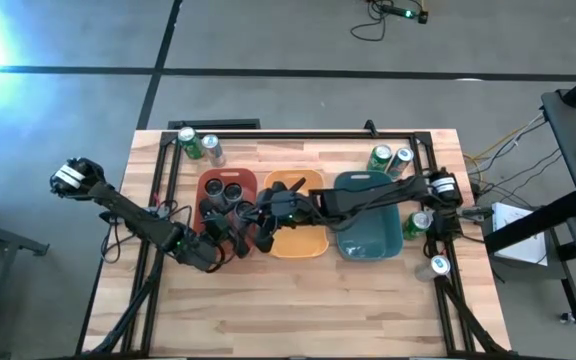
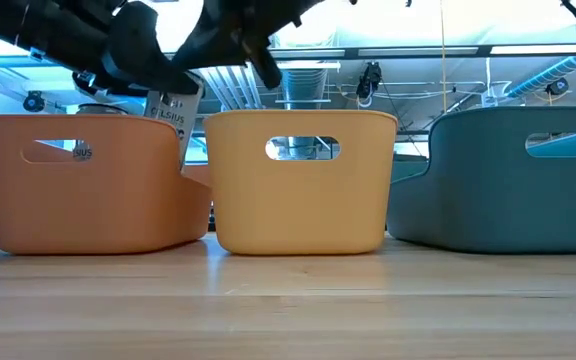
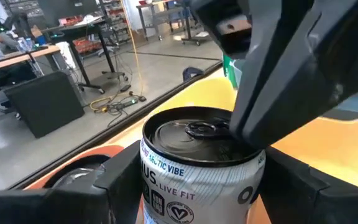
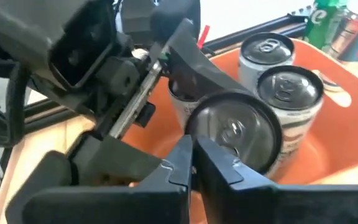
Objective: Sort soda cans
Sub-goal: Put the white soda can into the orange bin
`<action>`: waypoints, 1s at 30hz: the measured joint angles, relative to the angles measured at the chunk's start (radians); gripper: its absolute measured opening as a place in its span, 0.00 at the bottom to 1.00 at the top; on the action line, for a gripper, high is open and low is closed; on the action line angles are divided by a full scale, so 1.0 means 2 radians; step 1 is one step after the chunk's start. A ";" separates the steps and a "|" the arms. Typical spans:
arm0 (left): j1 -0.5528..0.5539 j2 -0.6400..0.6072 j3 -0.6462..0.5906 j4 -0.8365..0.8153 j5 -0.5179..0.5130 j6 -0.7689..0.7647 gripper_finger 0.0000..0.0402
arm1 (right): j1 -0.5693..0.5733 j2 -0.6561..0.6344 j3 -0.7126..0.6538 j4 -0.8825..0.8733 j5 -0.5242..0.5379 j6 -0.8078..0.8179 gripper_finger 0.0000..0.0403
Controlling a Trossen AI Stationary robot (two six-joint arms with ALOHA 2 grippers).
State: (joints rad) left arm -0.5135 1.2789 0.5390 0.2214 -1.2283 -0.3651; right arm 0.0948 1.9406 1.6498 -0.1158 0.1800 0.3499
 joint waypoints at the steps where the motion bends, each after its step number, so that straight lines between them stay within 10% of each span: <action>1: 0.000 0.000 0.000 0.000 0.004 -0.001 0.61 | 0.000 0.001 0.002 0.001 0.000 -0.003 0.03; 30: 0.000 -0.009 0.001 -0.015 0.022 0.001 0.70 | -0.009 0.035 0.004 0.025 -0.015 -0.018 0.03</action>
State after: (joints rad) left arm -0.5135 1.2610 0.5409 0.1907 -1.1850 -0.3641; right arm 0.0760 2.0111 1.6577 -0.0668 0.1497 0.3149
